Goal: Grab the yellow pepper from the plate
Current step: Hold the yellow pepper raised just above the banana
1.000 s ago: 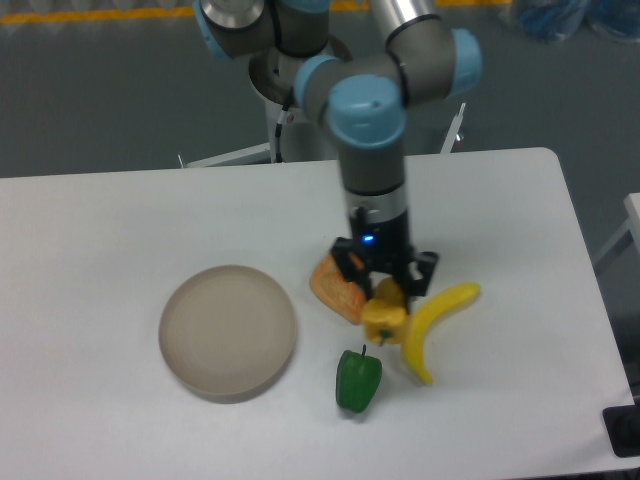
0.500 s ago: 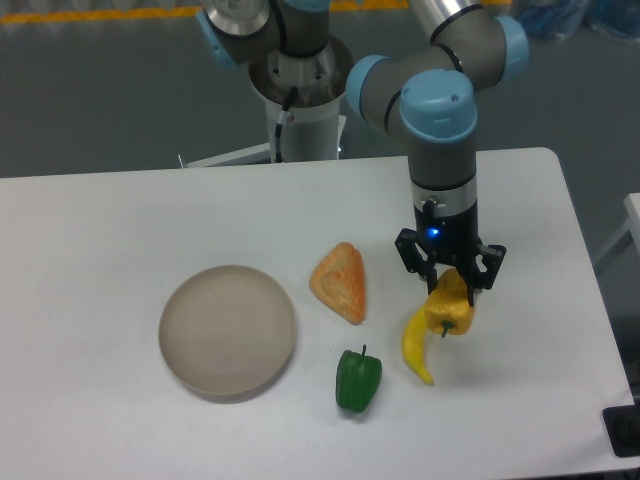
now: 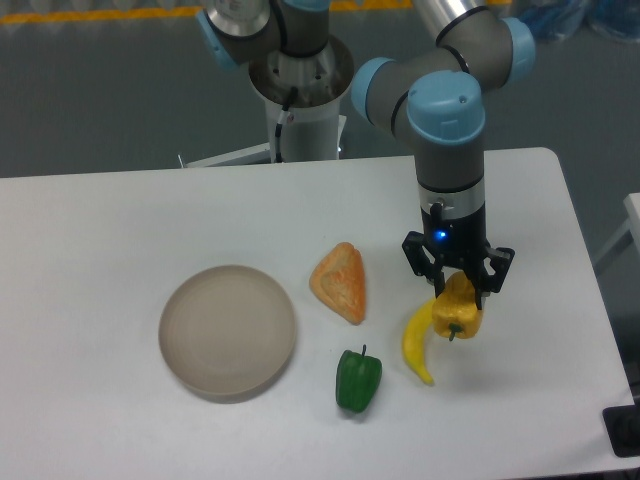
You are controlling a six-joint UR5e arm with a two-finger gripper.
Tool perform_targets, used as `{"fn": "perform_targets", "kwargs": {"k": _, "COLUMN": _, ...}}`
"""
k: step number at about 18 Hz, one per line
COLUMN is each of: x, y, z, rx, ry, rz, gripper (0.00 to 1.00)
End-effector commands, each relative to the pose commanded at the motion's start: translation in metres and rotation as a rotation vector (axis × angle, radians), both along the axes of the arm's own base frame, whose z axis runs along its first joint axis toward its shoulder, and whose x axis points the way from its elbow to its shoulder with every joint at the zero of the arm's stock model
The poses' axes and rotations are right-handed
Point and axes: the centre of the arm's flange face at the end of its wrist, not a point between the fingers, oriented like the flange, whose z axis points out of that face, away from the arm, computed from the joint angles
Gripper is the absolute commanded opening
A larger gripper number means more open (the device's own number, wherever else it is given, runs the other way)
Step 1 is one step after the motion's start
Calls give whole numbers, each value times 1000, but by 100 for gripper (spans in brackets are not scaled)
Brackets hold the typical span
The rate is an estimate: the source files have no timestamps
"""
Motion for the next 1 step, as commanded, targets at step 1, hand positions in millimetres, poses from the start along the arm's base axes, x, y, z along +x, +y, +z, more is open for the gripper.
{"fn": "perform_targets", "kwargs": {"k": 1, "x": 0, "y": 0, "z": -1, "rx": -1, "ry": -1, "rz": 0, "gripper": 44}}
